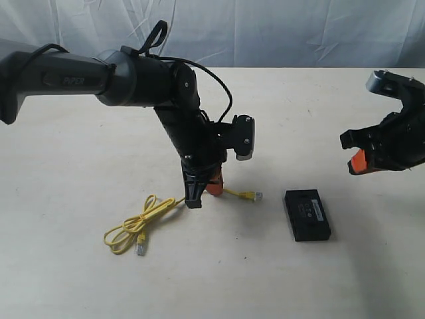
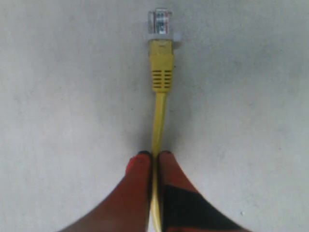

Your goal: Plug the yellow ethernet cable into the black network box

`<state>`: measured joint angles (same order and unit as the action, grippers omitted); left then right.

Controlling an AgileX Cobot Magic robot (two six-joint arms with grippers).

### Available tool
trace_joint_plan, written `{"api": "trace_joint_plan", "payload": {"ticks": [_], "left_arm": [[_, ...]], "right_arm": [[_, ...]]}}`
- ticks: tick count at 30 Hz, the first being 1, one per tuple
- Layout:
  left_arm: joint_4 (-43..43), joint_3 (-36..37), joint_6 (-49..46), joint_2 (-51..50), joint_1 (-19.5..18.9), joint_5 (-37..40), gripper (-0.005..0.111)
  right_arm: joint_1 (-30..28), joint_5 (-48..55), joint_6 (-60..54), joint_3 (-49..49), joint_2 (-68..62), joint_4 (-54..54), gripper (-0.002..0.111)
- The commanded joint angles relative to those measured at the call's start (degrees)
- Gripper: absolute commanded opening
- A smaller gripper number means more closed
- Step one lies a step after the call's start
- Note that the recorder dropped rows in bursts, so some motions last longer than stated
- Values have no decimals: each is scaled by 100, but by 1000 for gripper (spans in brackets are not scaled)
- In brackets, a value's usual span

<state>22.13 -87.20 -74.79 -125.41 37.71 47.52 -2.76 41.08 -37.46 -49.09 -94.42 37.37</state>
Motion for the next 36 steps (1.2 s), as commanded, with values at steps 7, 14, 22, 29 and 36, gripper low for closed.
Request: {"api": "trace_joint_plan", "payload": {"ticks": [7,14,22,29,36], "left_arm": [[40,21,24,63,14,2,0],[40,21,24,63,14,2,0],[40,21,24,63,14,2,0],[311,21,24,63,14,77,0],[991,21,120,75,41,706,0]], "right_arm": [[-125,661,-1309,72,-1000,1011,-1],[-125,661,-1309,72,-1217,1064,-1],[-125,742,-1309,77,-1215,1064,-1],[-125,807,-1309,77,-1215,1064,-1],[-125,794,-1309,77,-1215,1064,-1]]}}
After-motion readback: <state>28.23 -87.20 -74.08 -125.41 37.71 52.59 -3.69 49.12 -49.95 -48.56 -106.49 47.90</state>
